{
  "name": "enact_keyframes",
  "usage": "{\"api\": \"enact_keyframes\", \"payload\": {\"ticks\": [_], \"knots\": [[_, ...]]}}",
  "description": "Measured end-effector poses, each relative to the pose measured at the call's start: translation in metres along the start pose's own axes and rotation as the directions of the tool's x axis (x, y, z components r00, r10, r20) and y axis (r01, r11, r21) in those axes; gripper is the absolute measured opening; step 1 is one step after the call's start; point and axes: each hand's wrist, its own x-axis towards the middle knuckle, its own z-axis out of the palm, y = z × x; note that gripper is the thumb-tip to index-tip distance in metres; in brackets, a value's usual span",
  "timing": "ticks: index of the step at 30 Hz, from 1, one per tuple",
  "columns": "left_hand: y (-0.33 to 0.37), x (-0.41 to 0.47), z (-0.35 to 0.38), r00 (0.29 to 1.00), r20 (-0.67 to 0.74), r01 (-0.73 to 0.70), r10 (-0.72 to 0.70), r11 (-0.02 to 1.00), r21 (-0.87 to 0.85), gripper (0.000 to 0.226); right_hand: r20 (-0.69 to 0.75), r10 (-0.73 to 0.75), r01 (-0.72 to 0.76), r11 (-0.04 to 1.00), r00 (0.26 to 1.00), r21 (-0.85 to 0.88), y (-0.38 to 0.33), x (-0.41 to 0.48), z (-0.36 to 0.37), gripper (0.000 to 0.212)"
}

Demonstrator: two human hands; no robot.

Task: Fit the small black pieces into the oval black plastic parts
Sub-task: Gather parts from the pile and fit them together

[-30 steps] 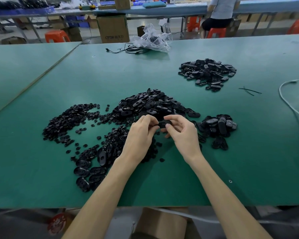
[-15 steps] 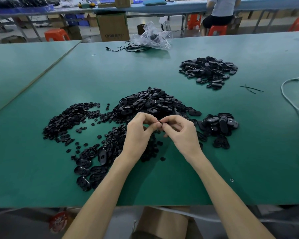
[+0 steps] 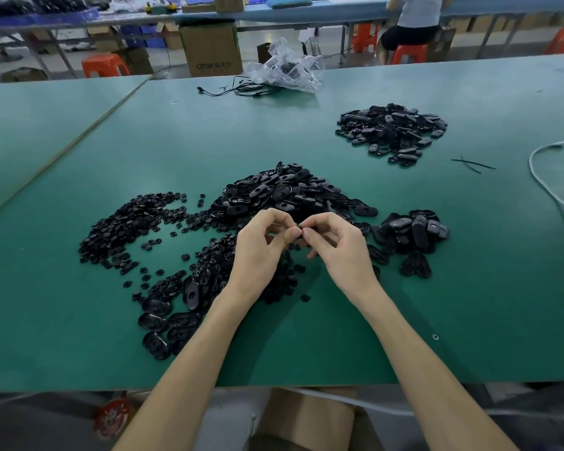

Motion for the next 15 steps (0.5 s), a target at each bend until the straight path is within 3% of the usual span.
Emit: {"api": "enact_keyframes", "payload": {"ticks": [11,15], "knots": [[-0.0014,-0.0018,0.0030,1.000,0.020,-0.013,0.011,0.998,0.066,0.027,-0.057,0.038,-0.042,0.997,0.998,-0.066,0.0032,-0.0003,0.0020,0.009],[-0.0009,-0.0010,0.0020,0.999,-0.024,-0.024,0.025,0.998,0.057,0.016,-0.139,0.038,-0.042,0.999,0.990,-0.027,0.0000,-0.0022,0.0015,0.010]]}}
